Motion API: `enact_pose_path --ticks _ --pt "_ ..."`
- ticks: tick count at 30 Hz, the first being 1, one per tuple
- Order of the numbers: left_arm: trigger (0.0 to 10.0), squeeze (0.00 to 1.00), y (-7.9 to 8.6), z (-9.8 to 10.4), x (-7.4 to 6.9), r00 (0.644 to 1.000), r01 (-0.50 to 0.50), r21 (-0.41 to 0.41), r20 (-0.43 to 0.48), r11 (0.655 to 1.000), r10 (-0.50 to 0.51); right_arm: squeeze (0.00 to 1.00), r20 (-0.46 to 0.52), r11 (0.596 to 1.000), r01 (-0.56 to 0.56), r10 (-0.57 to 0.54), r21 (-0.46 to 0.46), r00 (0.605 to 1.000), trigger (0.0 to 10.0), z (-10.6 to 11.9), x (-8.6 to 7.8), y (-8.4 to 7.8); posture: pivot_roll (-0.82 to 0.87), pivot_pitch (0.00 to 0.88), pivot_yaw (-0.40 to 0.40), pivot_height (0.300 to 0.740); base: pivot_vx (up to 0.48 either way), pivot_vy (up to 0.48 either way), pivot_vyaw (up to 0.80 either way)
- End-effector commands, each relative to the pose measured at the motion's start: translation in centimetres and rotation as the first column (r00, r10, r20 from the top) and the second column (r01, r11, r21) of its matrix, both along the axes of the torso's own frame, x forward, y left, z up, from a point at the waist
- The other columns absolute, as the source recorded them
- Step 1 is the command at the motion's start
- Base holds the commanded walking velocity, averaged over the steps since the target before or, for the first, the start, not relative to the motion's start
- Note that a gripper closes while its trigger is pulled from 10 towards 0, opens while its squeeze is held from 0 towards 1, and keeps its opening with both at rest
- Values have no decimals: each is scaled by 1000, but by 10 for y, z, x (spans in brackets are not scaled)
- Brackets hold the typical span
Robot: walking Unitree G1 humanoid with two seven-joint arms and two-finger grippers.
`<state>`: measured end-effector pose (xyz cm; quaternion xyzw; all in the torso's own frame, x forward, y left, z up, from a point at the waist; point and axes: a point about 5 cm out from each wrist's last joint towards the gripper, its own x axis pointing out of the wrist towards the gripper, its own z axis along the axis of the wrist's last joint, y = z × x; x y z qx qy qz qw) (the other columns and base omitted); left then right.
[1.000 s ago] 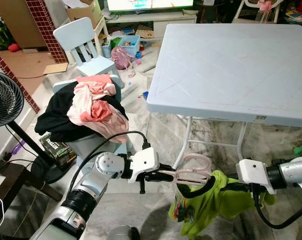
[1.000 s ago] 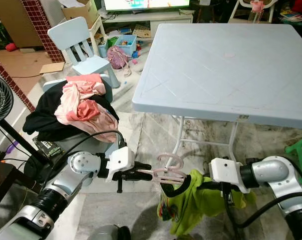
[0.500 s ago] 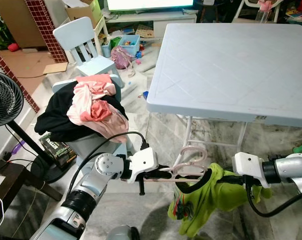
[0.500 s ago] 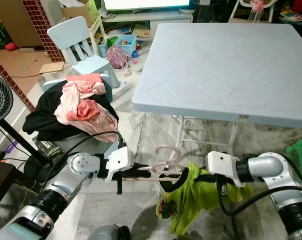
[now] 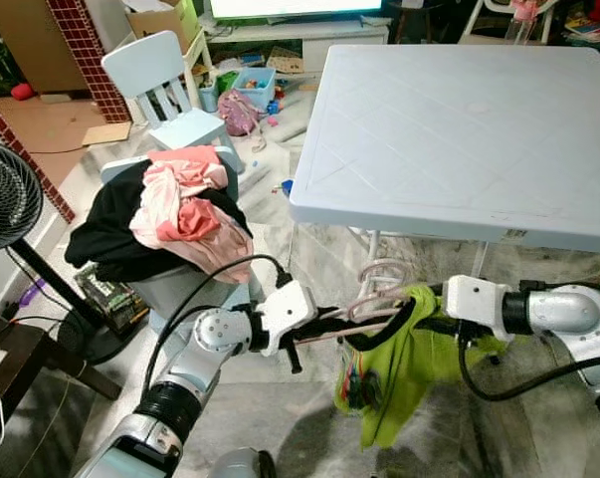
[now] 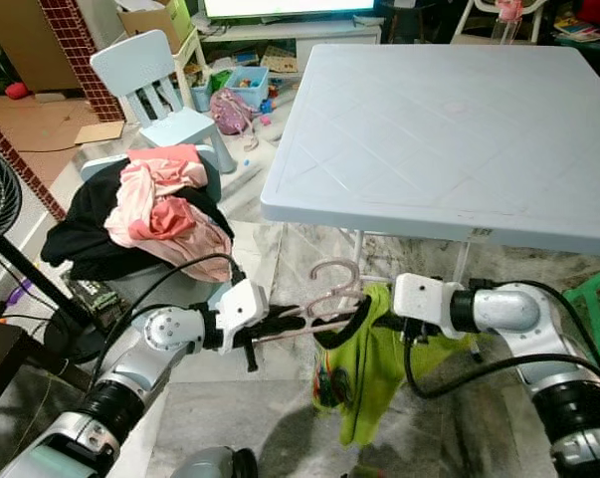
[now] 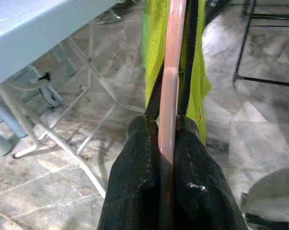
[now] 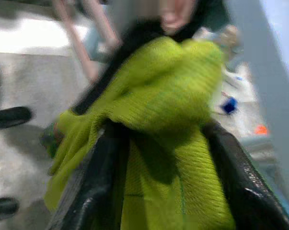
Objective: Hang hanger
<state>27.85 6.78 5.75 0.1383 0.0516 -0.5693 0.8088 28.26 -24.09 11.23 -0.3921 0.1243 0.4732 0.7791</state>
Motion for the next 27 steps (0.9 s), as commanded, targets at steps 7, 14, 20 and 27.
enact_pose_path --ticks 7,14,20,27 --pt "0 0 10 13 13 994 -91 -59 58 994 95 1000 227 964 238 -259 116 939 10000 18 22 -11 -93 0 75 740 0 0 0" --pt "0 0 10 12 12 993 -86 -44 73 995 89 0 289 906 352 -411 235 865 10000 18 20 -16 -96 0 84 740 0 0 0" --pt "0 0 11 12 14 992 -83 -36 87 996 86 1000 207 826 458 -536 329 819 10000 7 12 -24 -92 0 81 740 0 0 0" --pt "0 0 9 19 14 990 -65 -44 121 997 70 0 57 778 553 -593 297 804 10000 -26 -16 -35 -89 0 87 740 0 0 0"
